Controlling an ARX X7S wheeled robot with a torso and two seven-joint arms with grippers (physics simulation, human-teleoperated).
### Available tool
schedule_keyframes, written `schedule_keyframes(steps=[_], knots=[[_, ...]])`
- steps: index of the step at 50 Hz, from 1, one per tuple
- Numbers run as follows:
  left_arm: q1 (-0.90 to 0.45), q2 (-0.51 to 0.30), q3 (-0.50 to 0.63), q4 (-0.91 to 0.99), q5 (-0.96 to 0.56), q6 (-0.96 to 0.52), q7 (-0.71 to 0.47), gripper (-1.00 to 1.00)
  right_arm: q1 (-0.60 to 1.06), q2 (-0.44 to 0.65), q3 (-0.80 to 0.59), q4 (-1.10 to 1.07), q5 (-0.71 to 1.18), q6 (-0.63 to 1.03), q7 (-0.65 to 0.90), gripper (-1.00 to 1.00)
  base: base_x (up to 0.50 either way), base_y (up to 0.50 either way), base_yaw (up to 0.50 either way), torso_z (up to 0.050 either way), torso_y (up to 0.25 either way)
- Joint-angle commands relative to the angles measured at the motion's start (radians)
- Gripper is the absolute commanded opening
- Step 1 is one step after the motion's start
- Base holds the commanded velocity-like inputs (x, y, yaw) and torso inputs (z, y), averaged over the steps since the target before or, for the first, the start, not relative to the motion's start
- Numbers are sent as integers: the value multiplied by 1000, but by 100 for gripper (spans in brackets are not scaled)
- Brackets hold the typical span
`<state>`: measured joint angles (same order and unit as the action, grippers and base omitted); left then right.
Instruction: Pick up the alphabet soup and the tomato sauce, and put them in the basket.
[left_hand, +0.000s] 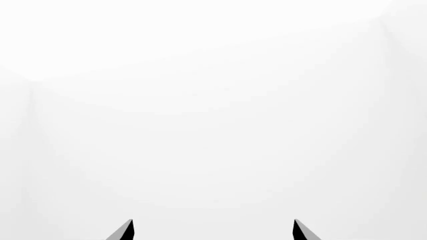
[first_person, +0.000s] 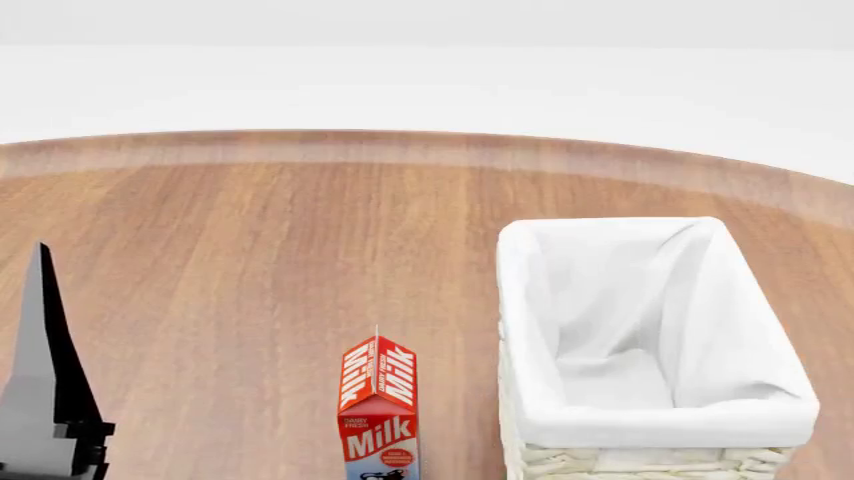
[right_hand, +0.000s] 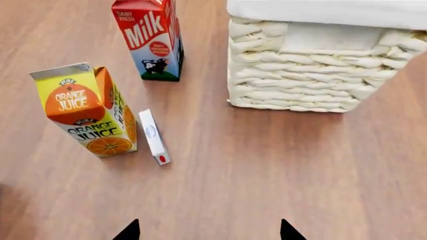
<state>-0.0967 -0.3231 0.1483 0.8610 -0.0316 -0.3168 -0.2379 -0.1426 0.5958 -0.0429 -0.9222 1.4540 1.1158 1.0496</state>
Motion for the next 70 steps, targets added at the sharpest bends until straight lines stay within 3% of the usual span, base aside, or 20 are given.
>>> schedule_keyframes(steps=[1, 36, 53, 70], knots=[[-1, -3, 3, -6, -5, 3, -5, 100, -41, 2, -24, 14, -34, 15, -2, 100, 0, 0, 0, 0, 0], [-9, -7, 31, -37, -6, 24, -14, 100, -154, 28, -37, 12, -115, -19, -55, 100, 0, 0, 0, 0, 0], [-10, -10, 36, -50, -12, 34, -19, 100, -107, 66, 2, 37, -53, -31, -12, 100, 0, 0, 0, 0, 0], [-10, -16, 36, -45, -18, 28, -25, 100, -122, 57, -11, 94, -138, -59, -76, 100, 0, 0, 0, 0, 0]])
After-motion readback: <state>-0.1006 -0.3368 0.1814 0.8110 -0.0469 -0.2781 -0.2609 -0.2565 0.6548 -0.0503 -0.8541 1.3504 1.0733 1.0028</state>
